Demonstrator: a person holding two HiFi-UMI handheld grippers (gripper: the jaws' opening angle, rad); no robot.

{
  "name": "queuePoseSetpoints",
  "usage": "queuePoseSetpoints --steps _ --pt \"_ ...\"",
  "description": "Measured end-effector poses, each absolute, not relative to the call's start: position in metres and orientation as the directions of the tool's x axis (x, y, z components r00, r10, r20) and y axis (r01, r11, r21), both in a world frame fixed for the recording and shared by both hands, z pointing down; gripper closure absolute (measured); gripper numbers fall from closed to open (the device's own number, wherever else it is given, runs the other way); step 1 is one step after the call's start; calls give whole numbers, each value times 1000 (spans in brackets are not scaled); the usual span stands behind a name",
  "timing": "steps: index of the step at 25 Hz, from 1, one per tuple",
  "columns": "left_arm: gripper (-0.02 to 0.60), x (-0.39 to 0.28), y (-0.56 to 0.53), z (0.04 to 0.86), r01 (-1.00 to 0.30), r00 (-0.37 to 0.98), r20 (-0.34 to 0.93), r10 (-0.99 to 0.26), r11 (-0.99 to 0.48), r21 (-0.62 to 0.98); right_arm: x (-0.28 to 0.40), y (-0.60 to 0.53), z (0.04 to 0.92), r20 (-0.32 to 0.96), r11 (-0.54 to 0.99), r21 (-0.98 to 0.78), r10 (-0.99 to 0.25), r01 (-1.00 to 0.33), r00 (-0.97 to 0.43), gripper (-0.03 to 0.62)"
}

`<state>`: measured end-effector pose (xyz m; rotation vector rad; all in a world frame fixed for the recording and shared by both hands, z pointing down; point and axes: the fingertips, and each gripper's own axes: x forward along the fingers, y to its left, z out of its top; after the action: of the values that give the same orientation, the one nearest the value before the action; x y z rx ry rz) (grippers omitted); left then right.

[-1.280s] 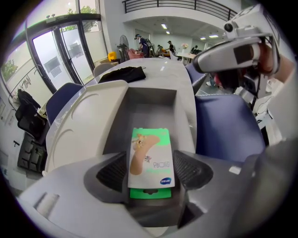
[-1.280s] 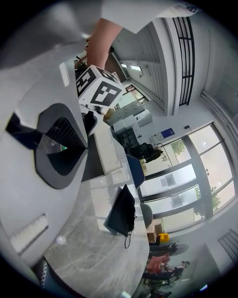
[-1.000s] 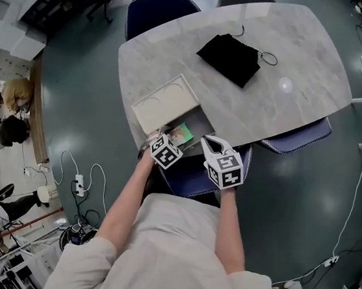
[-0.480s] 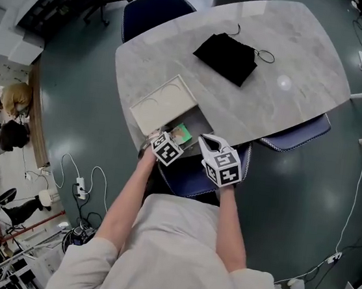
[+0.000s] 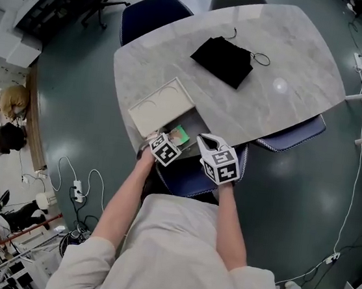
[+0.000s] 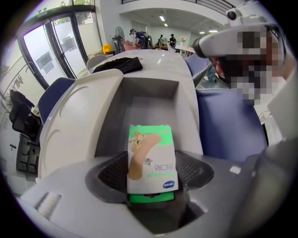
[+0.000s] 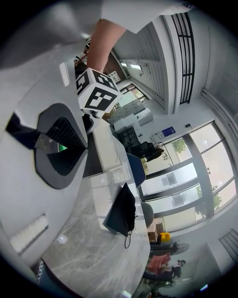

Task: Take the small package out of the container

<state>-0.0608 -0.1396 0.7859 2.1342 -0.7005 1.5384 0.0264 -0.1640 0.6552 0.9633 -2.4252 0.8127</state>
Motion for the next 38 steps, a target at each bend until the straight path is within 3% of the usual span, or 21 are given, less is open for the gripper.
queuePoseSetpoints --steps 16,38 --pt "219 -57 -141 785 -618 266 948 -176 -786 27 10 -147 648 585 692 -265 -438 -672 -682 595" --pt "222 -63 -148 769 -635 258 937 -235 -772 -19 17 -149 648 590 689 -261 -440 -676 -677 595"
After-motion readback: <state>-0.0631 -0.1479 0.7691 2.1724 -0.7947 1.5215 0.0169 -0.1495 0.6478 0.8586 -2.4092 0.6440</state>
